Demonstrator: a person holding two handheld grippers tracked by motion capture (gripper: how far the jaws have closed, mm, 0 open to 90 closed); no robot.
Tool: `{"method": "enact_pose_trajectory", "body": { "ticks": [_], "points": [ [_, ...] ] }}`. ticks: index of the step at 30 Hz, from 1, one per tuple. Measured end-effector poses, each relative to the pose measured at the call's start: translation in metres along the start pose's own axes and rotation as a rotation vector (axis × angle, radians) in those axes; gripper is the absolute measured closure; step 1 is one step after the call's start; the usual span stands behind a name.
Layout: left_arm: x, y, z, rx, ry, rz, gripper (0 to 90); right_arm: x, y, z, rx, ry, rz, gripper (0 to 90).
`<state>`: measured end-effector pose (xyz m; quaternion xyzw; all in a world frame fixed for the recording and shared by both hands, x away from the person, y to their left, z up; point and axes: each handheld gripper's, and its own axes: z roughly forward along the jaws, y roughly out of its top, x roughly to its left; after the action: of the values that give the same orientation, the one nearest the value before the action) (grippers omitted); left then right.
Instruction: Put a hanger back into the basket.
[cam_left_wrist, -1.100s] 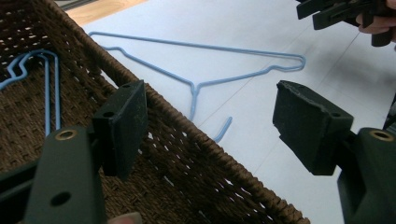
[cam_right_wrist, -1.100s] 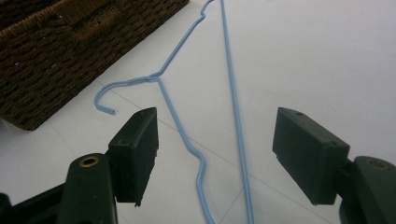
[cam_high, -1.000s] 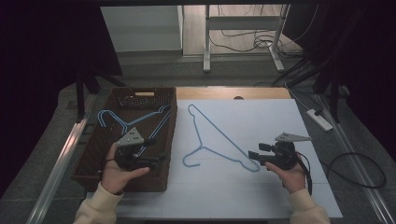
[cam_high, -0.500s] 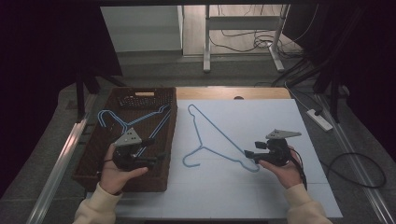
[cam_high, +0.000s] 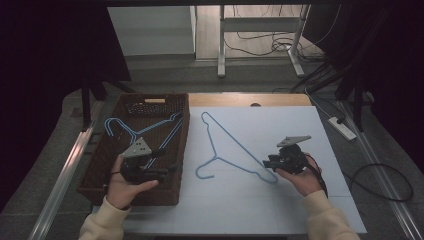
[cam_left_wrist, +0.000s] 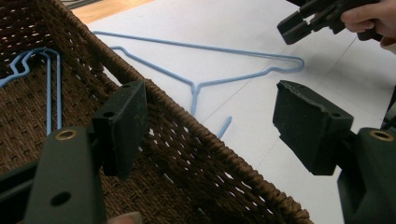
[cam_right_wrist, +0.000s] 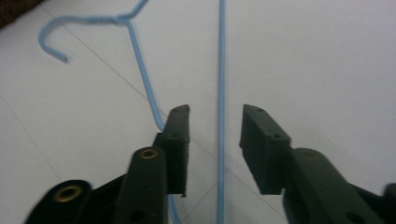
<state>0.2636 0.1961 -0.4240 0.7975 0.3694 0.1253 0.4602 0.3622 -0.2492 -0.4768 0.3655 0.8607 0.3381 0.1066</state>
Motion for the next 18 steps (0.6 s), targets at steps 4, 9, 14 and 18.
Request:
{"method": "enact_pose_trajectory", "body": {
  "ticks": [4, 9, 14, 18],
  "points": [
    [0.000, 0.000, 0.001, 0.003, -0.002, 0.001, 27.0, 0.000, 0.001, 0.007, 0.050, -0.002, -0.018, 77.6],
    [-0.001, -0.002, 0.002, 0.007, -0.005, -0.001, 27.0, 0.002, 0.004, 0.016, 0.124, 0.006, -0.029, 90.0],
    [-0.001, -0.003, 0.001, 0.008, -0.002, -0.003, 27.0, 0.005, 0.000, 0.021, 0.191, 0.011, -0.056, 90.0],
    [-0.001, -0.002, 0.001, 0.007, -0.004, -0.003, 27.0, 0.007, -0.005, 0.021, 0.230, 0.021, -0.068, 90.0]
  ]
}}
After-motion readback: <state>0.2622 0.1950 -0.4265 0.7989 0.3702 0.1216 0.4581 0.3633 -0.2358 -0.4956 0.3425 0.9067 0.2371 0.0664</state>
